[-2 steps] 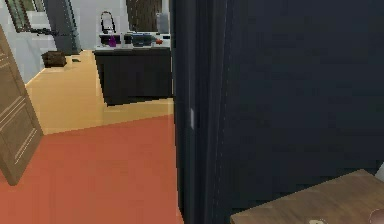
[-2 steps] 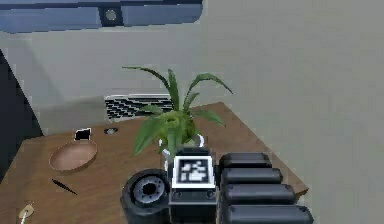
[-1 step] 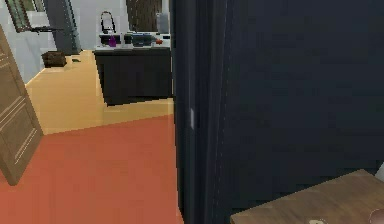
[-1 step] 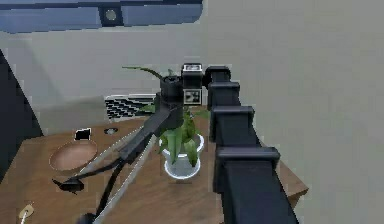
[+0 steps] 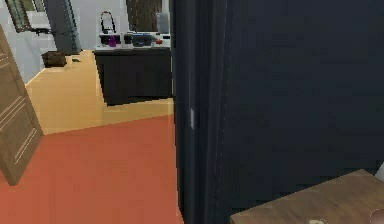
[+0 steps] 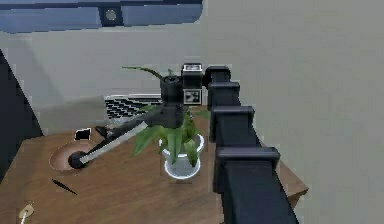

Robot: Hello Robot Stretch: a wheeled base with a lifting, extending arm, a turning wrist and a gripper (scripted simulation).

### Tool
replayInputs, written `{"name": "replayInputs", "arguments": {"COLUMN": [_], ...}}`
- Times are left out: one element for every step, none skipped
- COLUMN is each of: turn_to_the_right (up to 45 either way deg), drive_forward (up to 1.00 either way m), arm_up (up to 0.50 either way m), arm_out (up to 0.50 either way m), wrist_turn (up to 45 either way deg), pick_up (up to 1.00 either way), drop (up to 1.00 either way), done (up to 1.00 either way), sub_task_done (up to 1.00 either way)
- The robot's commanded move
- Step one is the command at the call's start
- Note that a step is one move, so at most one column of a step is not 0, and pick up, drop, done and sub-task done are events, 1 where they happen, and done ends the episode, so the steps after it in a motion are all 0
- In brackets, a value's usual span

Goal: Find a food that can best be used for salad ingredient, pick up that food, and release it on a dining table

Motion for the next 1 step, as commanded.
{"name": "replayInputs", "arguments": {"turn_to_the_right": [0.0], "drive_forward": [0.0], "arm_up": [0.0], "arm_out": [0.0], "wrist_turn": [45.0], "pick_up": [0.0], "drop": [0.0], "done": [0.0], "sub_task_done": [0.0]}}
